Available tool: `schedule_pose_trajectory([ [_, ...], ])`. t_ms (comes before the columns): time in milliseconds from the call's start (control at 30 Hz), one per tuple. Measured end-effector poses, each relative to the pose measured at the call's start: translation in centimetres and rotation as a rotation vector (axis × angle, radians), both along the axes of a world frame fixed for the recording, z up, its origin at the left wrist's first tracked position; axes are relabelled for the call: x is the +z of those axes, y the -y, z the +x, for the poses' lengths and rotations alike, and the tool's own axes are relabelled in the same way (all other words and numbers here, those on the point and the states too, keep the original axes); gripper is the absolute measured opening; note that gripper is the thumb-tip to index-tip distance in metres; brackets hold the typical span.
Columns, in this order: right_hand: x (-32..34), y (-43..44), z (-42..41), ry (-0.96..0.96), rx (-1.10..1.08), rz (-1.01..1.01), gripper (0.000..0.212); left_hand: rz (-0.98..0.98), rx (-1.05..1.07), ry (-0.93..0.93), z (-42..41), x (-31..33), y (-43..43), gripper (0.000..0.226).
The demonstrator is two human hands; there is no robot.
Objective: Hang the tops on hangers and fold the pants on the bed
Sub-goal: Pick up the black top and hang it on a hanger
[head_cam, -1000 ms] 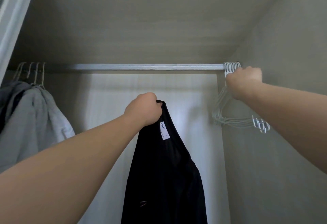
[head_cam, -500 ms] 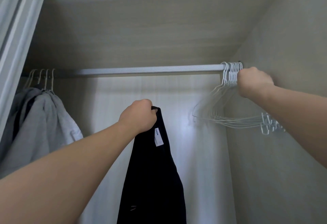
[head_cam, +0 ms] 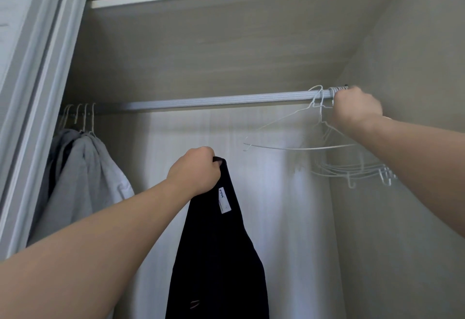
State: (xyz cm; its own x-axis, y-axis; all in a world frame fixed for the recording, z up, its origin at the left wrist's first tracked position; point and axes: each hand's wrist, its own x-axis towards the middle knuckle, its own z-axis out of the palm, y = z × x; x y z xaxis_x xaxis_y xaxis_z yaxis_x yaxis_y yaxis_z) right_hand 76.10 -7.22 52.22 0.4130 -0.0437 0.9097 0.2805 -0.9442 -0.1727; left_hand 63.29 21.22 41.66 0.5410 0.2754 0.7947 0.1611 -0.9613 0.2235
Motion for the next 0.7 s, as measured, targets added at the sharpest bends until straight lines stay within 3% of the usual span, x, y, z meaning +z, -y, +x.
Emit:
schedule_pose_trajectory([
  [200, 0.4, -0.5, -0.9, 0.002, 0.062, 0.013, 0.034, -0.004, 0.011, 0.001, -0.9, -0.7, 0.1, 0.03],
  [367, 0.4, -1.4, -1.8, -0.032, 0.272, 0.141, 0.03, -0.022, 0.01, 0.018, -2.1, -0.9, 0.1, 0.027],
  [433, -0.1, -1.7, -2.0, -0.076, 0.414, 0.263, 0.025, -0.032, 0.003, 0.026, -2.5, -1.2, 0.0, 0.028],
  [567, -3.4, -2.7, -2.9, -0.283, 0.854, 0.691, 0.01, -0.051, -0.01, 0.042, -3.8, -1.8, 0.2, 0.028],
  [633, -5.8, -3.2, -3.0, -0.346, 1.034, 0.836, 0.018, -0.068, -0.021, 0.046, -4.5, -2.1, 0.5, 0.029],
  [700, -7.7, -3.7, -3.4, -0.357, 1.129, 0.855, 0.022, -0.074, -0.022, 0.036, -5.3, -2.3, 0.9, 0.03],
])
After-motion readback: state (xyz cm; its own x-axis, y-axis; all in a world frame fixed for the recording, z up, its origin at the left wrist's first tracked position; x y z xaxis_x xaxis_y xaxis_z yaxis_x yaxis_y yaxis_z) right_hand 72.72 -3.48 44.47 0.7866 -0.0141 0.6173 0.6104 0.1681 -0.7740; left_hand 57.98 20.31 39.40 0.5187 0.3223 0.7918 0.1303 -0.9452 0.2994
